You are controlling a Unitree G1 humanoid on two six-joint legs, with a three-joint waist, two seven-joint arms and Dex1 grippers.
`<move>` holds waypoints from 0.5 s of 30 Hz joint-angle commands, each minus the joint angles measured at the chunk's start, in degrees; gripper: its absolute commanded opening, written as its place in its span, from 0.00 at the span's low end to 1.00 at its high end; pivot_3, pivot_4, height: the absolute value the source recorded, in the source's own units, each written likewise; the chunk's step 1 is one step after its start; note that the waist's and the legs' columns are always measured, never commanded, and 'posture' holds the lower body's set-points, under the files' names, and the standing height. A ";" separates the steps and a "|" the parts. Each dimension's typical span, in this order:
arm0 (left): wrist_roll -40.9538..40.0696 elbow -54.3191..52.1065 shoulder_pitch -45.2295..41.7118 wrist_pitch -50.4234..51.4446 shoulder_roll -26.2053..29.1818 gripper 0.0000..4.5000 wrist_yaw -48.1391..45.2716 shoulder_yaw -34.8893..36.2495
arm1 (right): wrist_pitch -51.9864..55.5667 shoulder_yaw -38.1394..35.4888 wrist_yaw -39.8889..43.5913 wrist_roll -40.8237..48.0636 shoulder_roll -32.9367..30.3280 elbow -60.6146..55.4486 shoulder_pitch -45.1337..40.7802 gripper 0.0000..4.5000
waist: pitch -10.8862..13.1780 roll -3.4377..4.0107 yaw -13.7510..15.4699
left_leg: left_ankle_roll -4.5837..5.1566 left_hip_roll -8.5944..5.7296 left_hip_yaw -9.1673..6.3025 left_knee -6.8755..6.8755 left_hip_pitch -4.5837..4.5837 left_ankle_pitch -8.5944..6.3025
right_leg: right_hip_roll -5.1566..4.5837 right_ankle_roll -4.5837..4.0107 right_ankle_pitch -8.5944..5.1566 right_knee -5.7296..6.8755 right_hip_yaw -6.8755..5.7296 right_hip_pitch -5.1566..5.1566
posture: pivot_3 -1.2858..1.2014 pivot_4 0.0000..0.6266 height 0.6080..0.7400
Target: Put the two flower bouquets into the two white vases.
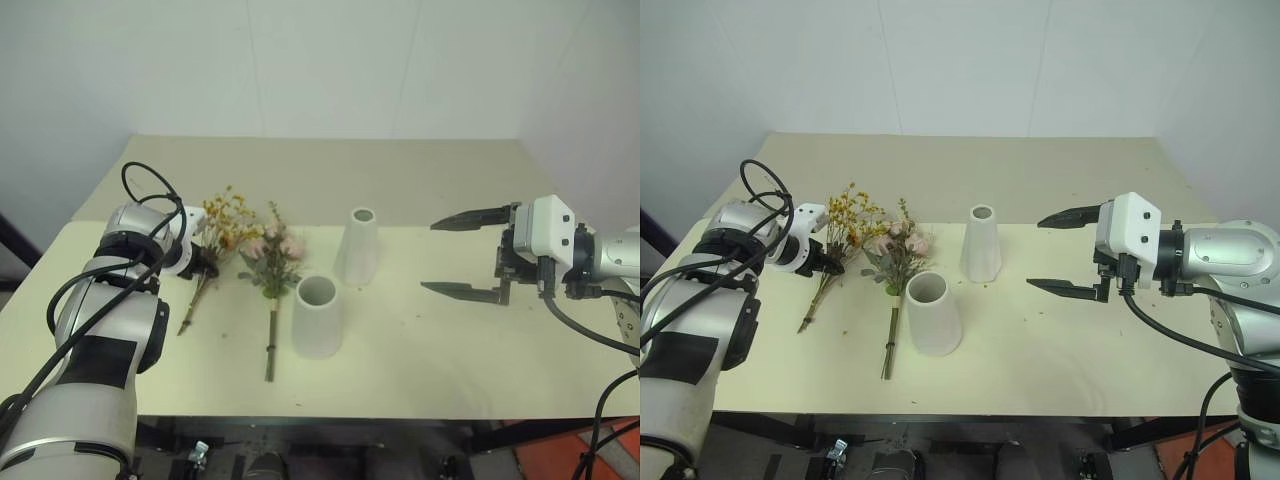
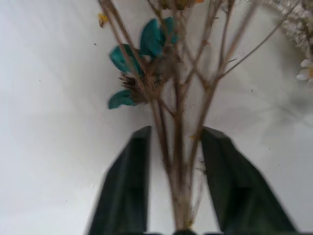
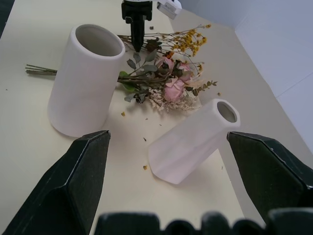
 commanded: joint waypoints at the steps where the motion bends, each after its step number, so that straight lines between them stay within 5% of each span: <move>1: 1.01 -0.07 -1.31 -0.89 -0.23 0.06 -0.22 1.28 | -0.66 -1.76 -0.48 0.17 -0.57 -1.04 -0.57 1.00 | 0.00 0.00 0.01 | 0.00 0.00 0.00 0.00 0.00 0.00 | 0.00 0.00 0.00 0.00 0.00 0.00 | 0.52 0.24 1.00; 10: 0.00 -3.35 -3.56 -4.04 1.22 0.01 8.53 7.39 | -0.59 -2.28 -0.37 0.27 -0.81 -0.98 -0.45 1.00 | 0.00 0.00 -0.04 | 0.00 0.01 -0.01 0.01 0.02 0.00 | 0.00 0.00 0.01 0.04 0.00 -0.01 | 0.52 0.24 1.00; 15: -5.84 -6.86 -9.86 -9.79 5.09 0.01 13.89 18.36 | -0.07 -2.95 -0.95 0.39 -0.89 -1.04 -0.35 1.00 | 0.08 -0.14 -0.04 | 0.00 0.01 -0.01 0.02 -0.05 0.00 | 0.00 -0.01 0.01 0.05 0.00 -0.06 | 0.52 0.24 1.00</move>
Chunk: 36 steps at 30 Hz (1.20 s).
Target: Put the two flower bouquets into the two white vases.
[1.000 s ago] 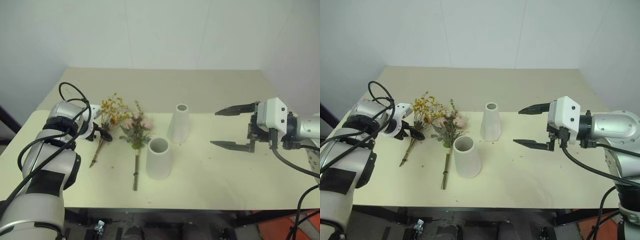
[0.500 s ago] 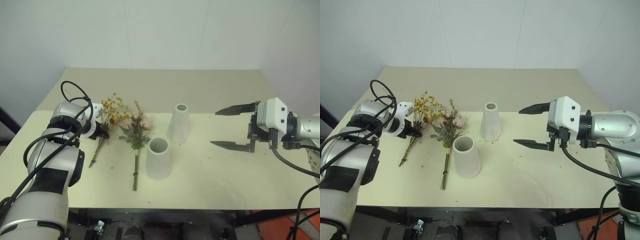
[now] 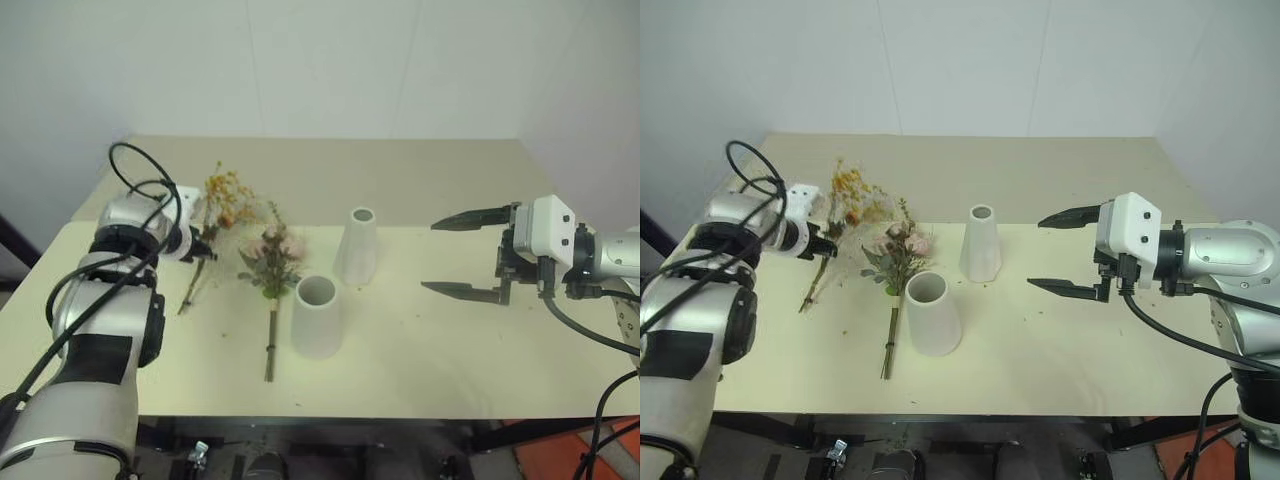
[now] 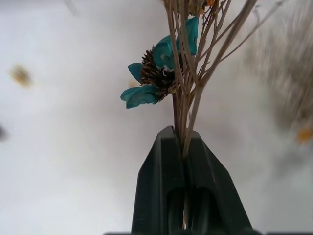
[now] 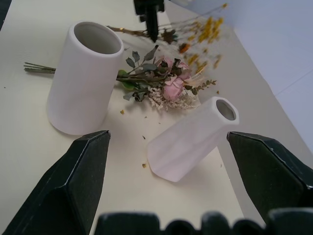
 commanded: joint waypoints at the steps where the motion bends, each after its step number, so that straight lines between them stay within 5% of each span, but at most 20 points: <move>1: -4.92 -5.14 -5.90 -7.18 3.13 0.01 5.03 8.55 | 0.04 -2.70 -1.15 0.53 -0.85 -1.03 -0.54 1.00 | 0.00 -0.01 0.02 | 0.00 0.00 0.00 0.00 -0.02 0.00 | -0.01 0.00 0.01 -0.03 0.00 -0.01 | 0.52 0.24 1.00; 8: -13.76 -7.22 -5.73 -35.15 -1.24 0.01 18.55 23.88 | 1.02 -4.18 -5.21 0.51 0.37 -1.77 1.09 1.00 | 0.00 0.00 0.41 | -0.07 -0.05 0.01 0.00 0.13 0.04 | -0.11 -0.17 0.21 0.00 0.00 0.11 | 0.52 0.24 1.00; 13: -22.21 -5.71 -3.29 -48.41 -6.79 0.01 10.21 31.63 | 1.15 -5.12 -7.47 0.39 0.84 -3.07 3.74 1.00 | -0.01 -0.02 0.58 | -0.10 -0.07 0.01 0.02 0.12 0.06 | -0.12 -0.27 0.29 0.01 0.00 0.14 | 0.52 0.24 1.00; 18: -32.15 -2.81 -0.84 -53.15 -14.11 0.01 -1.76 39.14 | 2.02 -6.63 -10.47 -0.31 0.63 -4.61 6.85 1.00 | -0.01 -0.02 0.65 | -0.10 -0.08 0.01 0.04 0.05 0.06 | -0.11 -0.38 0.39 -0.06 -0.02 0.14 | 0.52 0.24 1.00; 36: -29.93 4.44 -3.43 -49.19 -24.51 0.01 -18.19 34.09 | 5.76 -15.37 -17.38 0.90 1.36 -14.92 18.72 1.00 | -0.02 -0.04 0.14 | -0.09 -0.07 0.01 0.10 0.06 0.06 | -0.06 -0.26 0.40 -0.13 0.02 0.19 | 0.52 0.24 1.00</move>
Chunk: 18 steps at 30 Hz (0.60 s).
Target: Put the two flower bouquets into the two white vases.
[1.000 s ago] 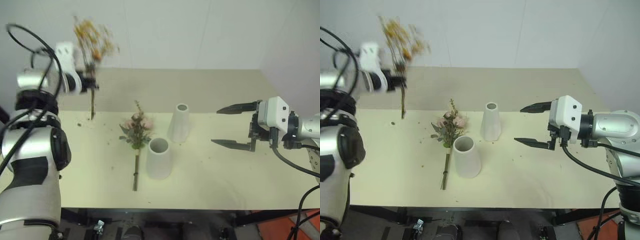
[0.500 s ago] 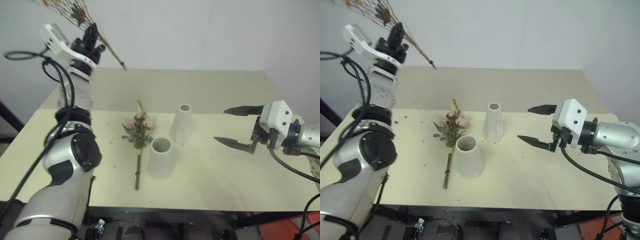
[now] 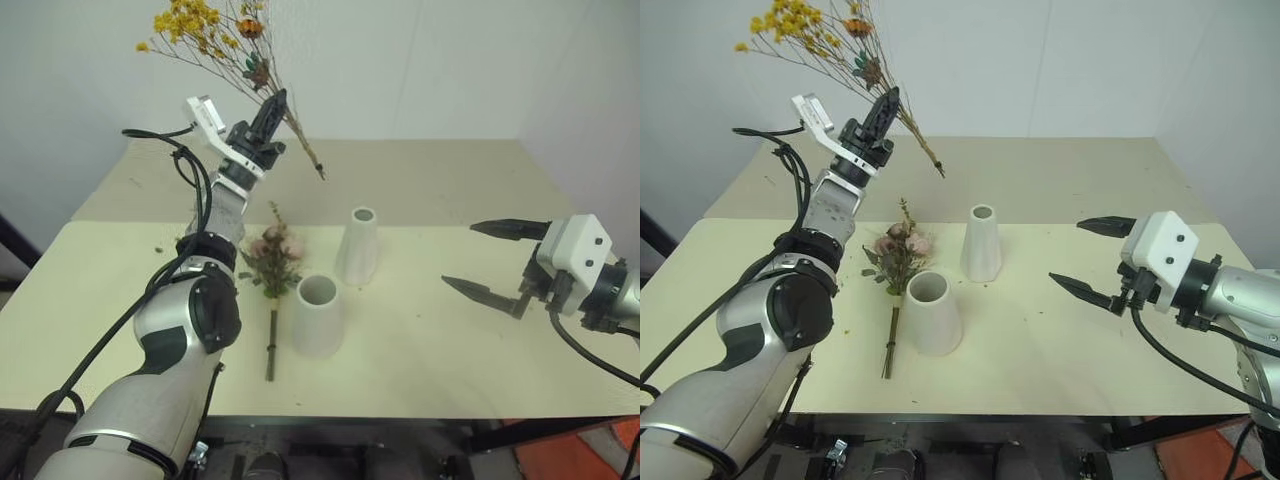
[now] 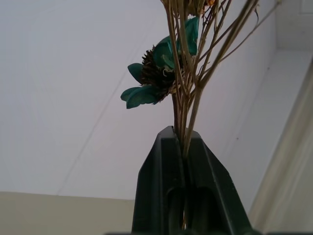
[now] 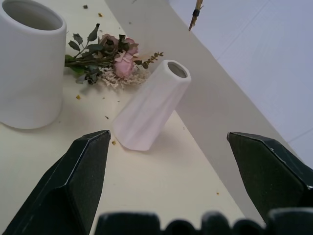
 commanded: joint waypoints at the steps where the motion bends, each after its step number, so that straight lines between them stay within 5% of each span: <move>1: -0.48 -0.26 -3.40 2.32 -0.56 0.01 -2.04 -0.31 | 0.66 -3.10 -1.61 0.77 0.26 -2.68 0.83 1.00 | 0.00 0.00 -0.01 | 0.00 -0.01 0.00 0.00 -0.01 0.00 | -0.01 0.12 -0.07 -0.02 0.00 0.00 | 0.52 0.24 1.00; 18: 5.26 -0.60 -3.66 1.68 -4.36 0.01 -9.63 -7.19 | 0.76 -4.02 -4.40 -0.95 0.61 -3.25 3.60 1.00 | 0.00 0.00 0.00 | 0.00 0.00 0.00 -0.01 0.03 0.00 | 0.01 0.19 -0.10 -0.02 0.03 0.03 | 0.52 0.24 1.00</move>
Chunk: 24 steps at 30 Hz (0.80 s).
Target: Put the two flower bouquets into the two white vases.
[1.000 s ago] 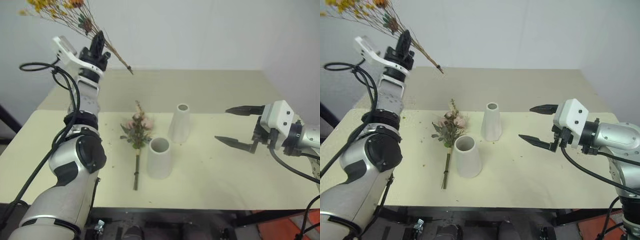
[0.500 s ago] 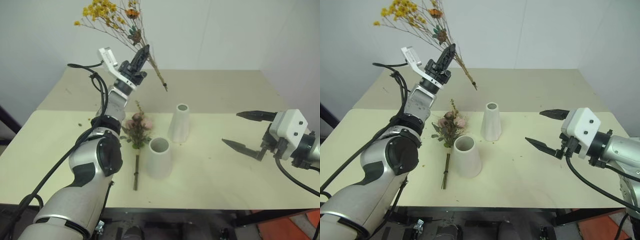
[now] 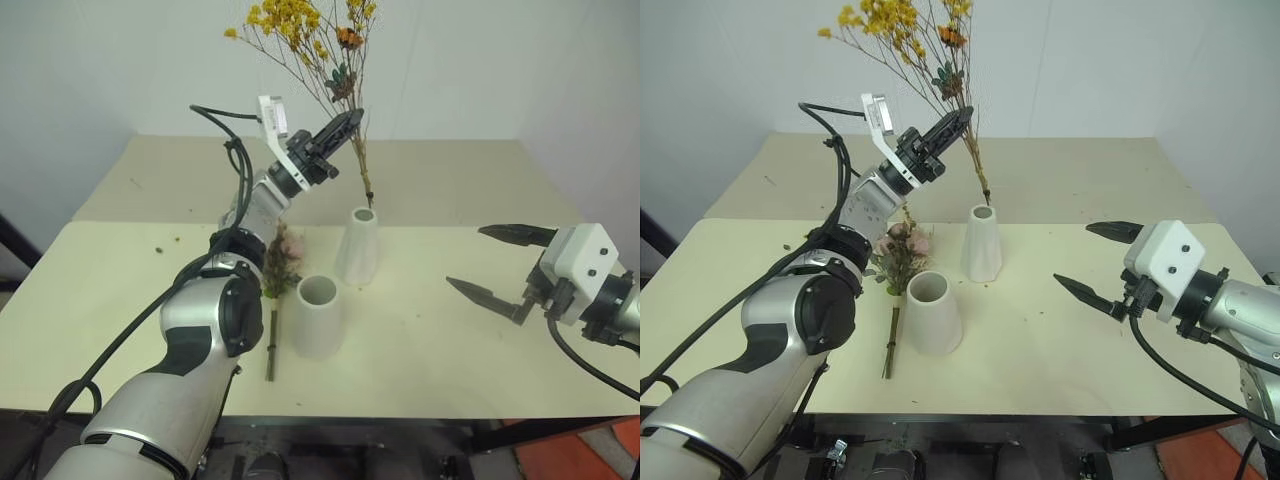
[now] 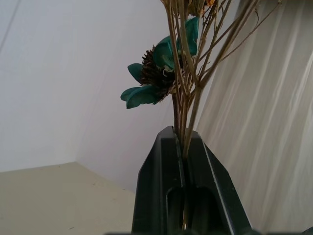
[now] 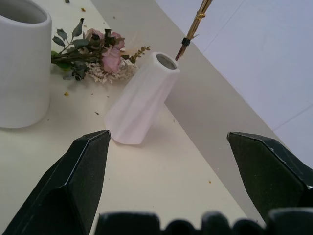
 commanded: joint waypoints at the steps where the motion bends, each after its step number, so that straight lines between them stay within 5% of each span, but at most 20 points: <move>1: 0.87 -0.89 -1.59 -1.03 0.57 0.01 -1.22 -0.84 | -0.17 -2.65 -0.70 -0.26 -0.51 -0.94 -0.03 1.00 | 0.00 0.00 0.02 | 0.00 0.00 0.00 0.00 0.00 0.00 | 0.00 0.00 0.00 0.00 0.00 0.00 | 0.52 0.24 1.00; 24: 5.80 -0.58 2.44 -4.39 0.24 0.01 -1.51 -4.95 | -0.35 -1.07 -2.99 -2.03 0.49 -0.29 -1.31 1.00 | 0.00 0.00 0.03 | 0.00 0.00 0.00 0.00 0.02 0.00 | 0.00 0.00 0.00 0.01 0.01 0.00 | 0.52 0.24 1.00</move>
